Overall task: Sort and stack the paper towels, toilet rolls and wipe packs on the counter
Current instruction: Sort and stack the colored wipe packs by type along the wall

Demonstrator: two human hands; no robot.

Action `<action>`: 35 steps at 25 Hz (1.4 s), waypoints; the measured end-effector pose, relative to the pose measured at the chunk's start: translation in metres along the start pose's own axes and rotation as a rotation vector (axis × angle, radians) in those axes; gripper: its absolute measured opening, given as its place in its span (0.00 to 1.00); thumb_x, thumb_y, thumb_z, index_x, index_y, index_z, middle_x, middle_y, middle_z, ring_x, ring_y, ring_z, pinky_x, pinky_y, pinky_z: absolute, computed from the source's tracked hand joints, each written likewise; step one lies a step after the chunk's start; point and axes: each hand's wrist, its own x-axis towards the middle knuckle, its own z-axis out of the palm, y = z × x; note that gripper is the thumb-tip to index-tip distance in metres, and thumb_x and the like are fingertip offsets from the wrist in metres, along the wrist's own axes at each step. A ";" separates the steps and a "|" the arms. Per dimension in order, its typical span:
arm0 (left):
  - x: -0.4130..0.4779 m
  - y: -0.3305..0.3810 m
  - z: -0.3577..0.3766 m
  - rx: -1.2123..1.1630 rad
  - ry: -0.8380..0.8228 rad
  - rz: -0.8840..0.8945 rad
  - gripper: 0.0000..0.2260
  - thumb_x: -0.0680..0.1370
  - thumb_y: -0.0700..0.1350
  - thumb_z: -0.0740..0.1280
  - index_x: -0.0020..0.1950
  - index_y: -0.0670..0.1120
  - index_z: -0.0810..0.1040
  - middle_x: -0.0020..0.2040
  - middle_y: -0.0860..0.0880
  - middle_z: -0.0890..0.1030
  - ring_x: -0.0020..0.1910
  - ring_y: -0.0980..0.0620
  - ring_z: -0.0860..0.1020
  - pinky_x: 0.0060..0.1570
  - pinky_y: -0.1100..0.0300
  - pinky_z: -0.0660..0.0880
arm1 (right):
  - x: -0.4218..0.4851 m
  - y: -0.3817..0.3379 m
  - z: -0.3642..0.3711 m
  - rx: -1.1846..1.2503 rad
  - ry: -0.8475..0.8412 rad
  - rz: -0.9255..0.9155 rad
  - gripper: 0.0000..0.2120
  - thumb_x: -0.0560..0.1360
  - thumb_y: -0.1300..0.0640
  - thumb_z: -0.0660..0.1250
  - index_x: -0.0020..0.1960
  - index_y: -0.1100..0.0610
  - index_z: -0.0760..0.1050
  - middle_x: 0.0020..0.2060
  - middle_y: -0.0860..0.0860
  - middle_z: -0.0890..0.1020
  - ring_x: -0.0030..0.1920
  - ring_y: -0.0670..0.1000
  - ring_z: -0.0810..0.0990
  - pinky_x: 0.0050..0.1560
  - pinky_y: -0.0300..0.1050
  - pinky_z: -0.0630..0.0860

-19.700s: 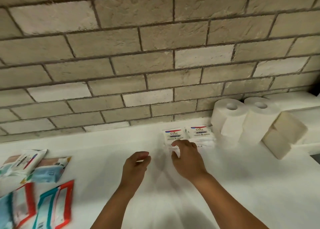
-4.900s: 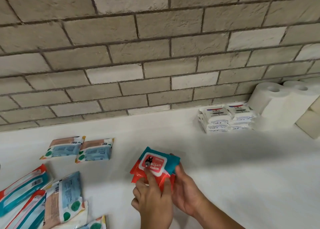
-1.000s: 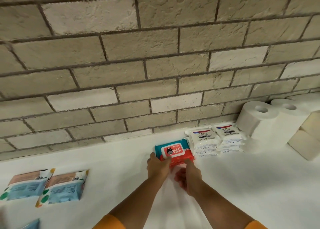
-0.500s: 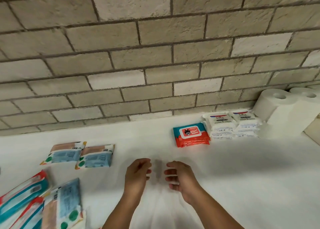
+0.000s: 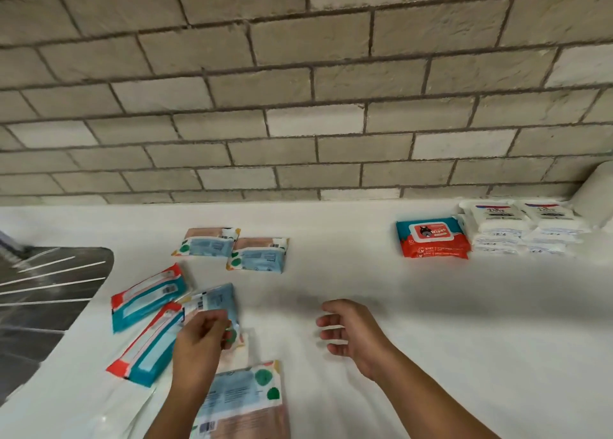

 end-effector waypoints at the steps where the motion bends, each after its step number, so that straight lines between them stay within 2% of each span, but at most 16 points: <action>1: 0.005 -0.004 -0.015 0.037 0.046 -0.005 0.06 0.79 0.38 0.68 0.47 0.46 0.82 0.42 0.43 0.85 0.42 0.40 0.83 0.47 0.46 0.81 | -0.001 0.002 0.006 -0.014 -0.012 -0.003 0.10 0.79 0.55 0.67 0.56 0.58 0.80 0.39 0.53 0.84 0.38 0.53 0.80 0.35 0.43 0.74; 3: 0.022 -0.014 -0.045 0.205 0.129 0.014 0.03 0.79 0.40 0.68 0.47 0.46 0.82 0.45 0.45 0.85 0.44 0.42 0.82 0.50 0.46 0.80 | -0.002 0.007 0.016 -0.038 -0.033 -0.003 0.10 0.78 0.55 0.67 0.57 0.58 0.80 0.39 0.53 0.85 0.38 0.53 0.81 0.36 0.43 0.75; 4: 0.032 -0.019 -0.057 0.354 0.160 0.018 0.04 0.79 0.43 0.69 0.52 0.46 0.82 0.49 0.45 0.84 0.47 0.43 0.81 0.51 0.48 0.79 | -0.002 0.009 0.020 -0.046 -0.041 -0.001 0.10 0.78 0.55 0.67 0.56 0.58 0.80 0.39 0.53 0.85 0.38 0.53 0.81 0.36 0.43 0.75; 6: 0.060 -0.036 -0.082 0.706 0.155 -0.036 0.20 0.77 0.52 0.72 0.66 0.48 0.77 0.60 0.44 0.81 0.56 0.42 0.78 0.55 0.45 0.79 | -0.003 0.016 0.028 -0.055 -0.053 0.010 0.09 0.78 0.55 0.67 0.56 0.57 0.80 0.39 0.53 0.85 0.39 0.53 0.81 0.36 0.43 0.75; 9: 0.092 -0.060 -0.100 1.068 -0.073 -0.176 0.40 0.70 0.70 0.69 0.77 0.55 0.62 0.71 0.44 0.72 0.68 0.39 0.71 0.63 0.37 0.74 | -0.003 0.025 0.034 -0.056 -0.059 0.031 0.10 0.78 0.55 0.67 0.56 0.58 0.79 0.39 0.53 0.85 0.39 0.53 0.81 0.37 0.44 0.75; 10: 0.095 -0.064 -0.099 1.116 -0.135 -0.195 0.43 0.69 0.73 0.67 0.78 0.56 0.59 0.73 0.45 0.71 0.70 0.38 0.70 0.66 0.35 0.71 | -0.003 0.027 0.036 -0.052 -0.063 0.037 0.10 0.78 0.55 0.67 0.56 0.58 0.79 0.40 0.53 0.85 0.38 0.53 0.81 0.37 0.44 0.75; 12: 0.098 -0.068 -0.095 1.167 -0.141 -0.200 0.44 0.68 0.75 0.64 0.78 0.58 0.57 0.72 0.46 0.71 0.72 0.39 0.69 0.69 0.30 0.61 | -0.003 0.032 0.038 -0.040 -0.077 0.055 0.10 0.78 0.55 0.68 0.56 0.58 0.79 0.40 0.53 0.85 0.39 0.54 0.81 0.38 0.44 0.75; 14: 0.096 -0.065 -0.094 1.159 -0.091 -0.176 0.44 0.66 0.76 0.64 0.76 0.57 0.60 0.65 0.48 0.76 0.67 0.42 0.73 0.68 0.31 0.65 | -0.002 0.034 0.038 -0.028 -0.084 0.072 0.11 0.77 0.55 0.68 0.57 0.58 0.80 0.40 0.53 0.86 0.39 0.54 0.82 0.39 0.45 0.76; 16: 0.094 -0.063 -0.096 1.110 -0.057 -0.168 0.45 0.64 0.77 0.66 0.74 0.54 0.63 0.56 0.49 0.77 0.59 0.44 0.77 0.60 0.38 0.75 | -0.002 0.033 0.036 -0.026 -0.089 0.075 0.11 0.77 0.54 0.68 0.56 0.58 0.80 0.40 0.53 0.86 0.39 0.54 0.82 0.39 0.45 0.76; 20: 0.085 -0.059 -0.101 1.020 0.028 -0.179 0.45 0.63 0.76 0.68 0.71 0.51 0.67 0.50 0.48 0.77 0.51 0.45 0.77 0.46 0.46 0.81 | 0.001 0.028 0.032 -0.017 -0.086 0.073 0.10 0.77 0.55 0.68 0.55 0.57 0.80 0.40 0.53 0.86 0.39 0.54 0.81 0.38 0.44 0.75; 22: 0.075 -0.055 -0.102 0.976 0.082 -0.212 0.44 0.64 0.75 0.69 0.71 0.50 0.68 0.50 0.46 0.77 0.50 0.43 0.77 0.44 0.46 0.82 | 0.001 0.026 0.031 -0.020 -0.099 0.071 0.10 0.77 0.55 0.68 0.56 0.57 0.80 0.40 0.53 0.86 0.39 0.54 0.81 0.38 0.44 0.75; 26: 0.044 -0.038 -0.101 0.812 0.247 -0.204 0.41 0.68 0.71 0.69 0.72 0.47 0.68 0.58 0.39 0.78 0.56 0.38 0.77 0.50 0.39 0.80 | 0.002 0.015 0.032 -0.009 -0.137 0.072 0.11 0.77 0.54 0.68 0.57 0.58 0.80 0.40 0.53 0.86 0.39 0.54 0.82 0.39 0.45 0.76; 29: 0.003 -0.009 -0.077 0.268 0.197 -0.159 0.34 0.72 0.63 0.72 0.71 0.47 0.71 0.59 0.41 0.80 0.52 0.40 0.80 0.48 0.44 0.79 | 0.002 0.008 0.038 0.000 -0.186 0.073 0.10 0.77 0.55 0.68 0.55 0.58 0.81 0.40 0.53 0.85 0.39 0.53 0.81 0.38 0.44 0.75; 31: -0.021 0.010 -0.056 -0.099 0.051 -0.235 0.32 0.70 0.65 0.72 0.69 0.49 0.74 0.58 0.44 0.81 0.54 0.41 0.80 0.51 0.45 0.78 | 0.002 0.006 0.045 -0.030 -0.239 0.065 0.11 0.76 0.54 0.69 0.55 0.58 0.81 0.41 0.53 0.84 0.40 0.53 0.80 0.39 0.44 0.76; 32: -0.028 0.016 -0.045 -0.246 -0.045 -0.261 0.31 0.70 0.65 0.70 0.67 0.49 0.76 0.58 0.44 0.83 0.56 0.40 0.81 0.52 0.44 0.78 | 0.003 0.006 0.048 -0.045 -0.265 0.060 0.13 0.74 0.52 0.71 0.55 0.58 0.81 0.42 0.53 0.84 0.42 0.53 0.80 0.40 0.44 0.77; 35: -0.045 0.031 -0.011 -0.616 -0.238 -0.290 0.19 0.77 0.58 0.62 0.64 0.50 0.78 0.55 0.41 0.85 0.51 0.43 0.85 0.53 0.45 0.78 | 0.006 0.009 0.058 -0.076 -0.358 0.068 0.24 0.69 0.45 0.75 0.59 0.58 0.81 0.49 0.54 0.84 0.51 0.53 0.82 0.49 0.47 0.81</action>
